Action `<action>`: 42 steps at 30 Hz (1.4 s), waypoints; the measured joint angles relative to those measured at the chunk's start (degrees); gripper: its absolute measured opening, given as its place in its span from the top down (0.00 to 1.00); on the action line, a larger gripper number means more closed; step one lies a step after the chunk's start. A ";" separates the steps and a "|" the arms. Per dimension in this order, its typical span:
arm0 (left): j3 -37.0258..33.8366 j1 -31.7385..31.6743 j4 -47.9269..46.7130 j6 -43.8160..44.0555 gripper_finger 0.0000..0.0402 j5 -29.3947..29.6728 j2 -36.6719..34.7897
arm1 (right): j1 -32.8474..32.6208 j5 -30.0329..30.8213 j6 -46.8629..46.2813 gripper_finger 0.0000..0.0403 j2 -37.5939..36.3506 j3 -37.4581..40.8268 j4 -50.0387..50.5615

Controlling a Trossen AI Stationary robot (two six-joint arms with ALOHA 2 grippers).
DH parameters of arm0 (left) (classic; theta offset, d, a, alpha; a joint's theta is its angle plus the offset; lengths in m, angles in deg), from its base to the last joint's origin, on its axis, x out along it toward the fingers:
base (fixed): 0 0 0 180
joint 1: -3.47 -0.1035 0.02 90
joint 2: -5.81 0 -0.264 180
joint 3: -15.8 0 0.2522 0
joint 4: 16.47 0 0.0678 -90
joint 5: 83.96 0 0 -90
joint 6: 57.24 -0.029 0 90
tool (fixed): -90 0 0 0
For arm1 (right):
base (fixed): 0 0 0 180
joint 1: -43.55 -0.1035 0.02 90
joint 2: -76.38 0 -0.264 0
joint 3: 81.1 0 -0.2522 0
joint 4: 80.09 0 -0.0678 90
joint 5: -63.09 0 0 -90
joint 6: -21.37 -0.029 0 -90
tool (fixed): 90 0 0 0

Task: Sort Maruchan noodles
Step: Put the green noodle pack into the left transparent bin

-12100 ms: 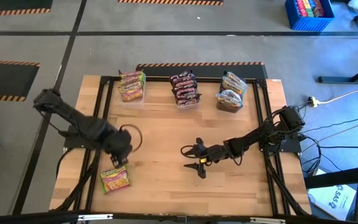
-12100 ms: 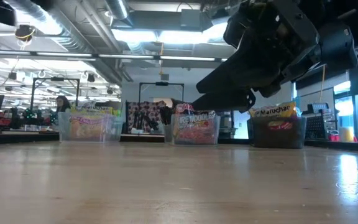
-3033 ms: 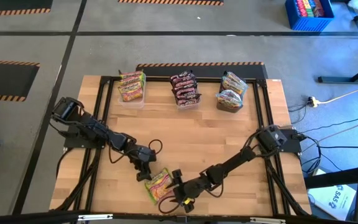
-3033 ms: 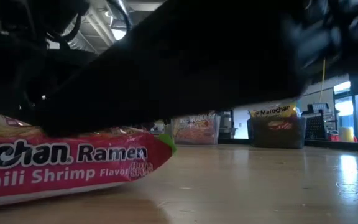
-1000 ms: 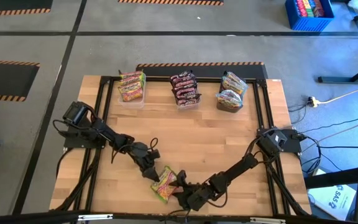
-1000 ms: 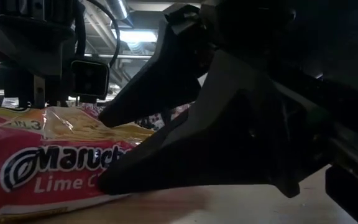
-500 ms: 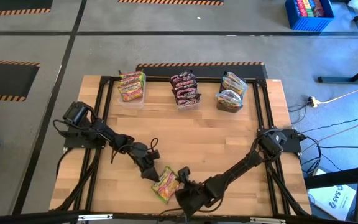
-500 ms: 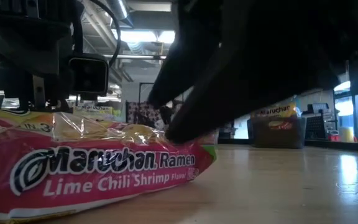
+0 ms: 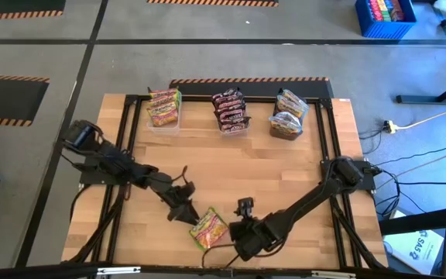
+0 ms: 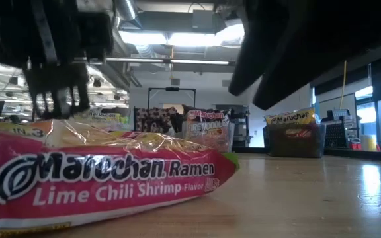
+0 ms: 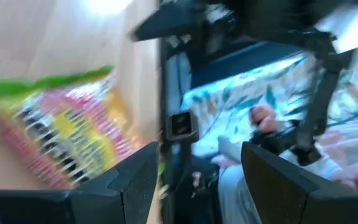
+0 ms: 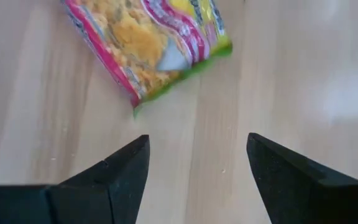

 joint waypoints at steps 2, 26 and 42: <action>-0.92 1.91 0.04 -1.50 0.45 3.35 -2.93 | 0.79 -1.72 -1.81 0.37 -1.88 3.67 -2.18; 5.75 29.09 -0.31 -14.27 0.45 50.99 9.22 | 13.52 -31.95 -33.17 0.37 -8.94 33.84 -56.50; 13.47 25.18 -4.38 -15.05 0.45 48.99 24.53 | 16.84 -40.19 -42.17 0.37 -2.95 33.39 -65.96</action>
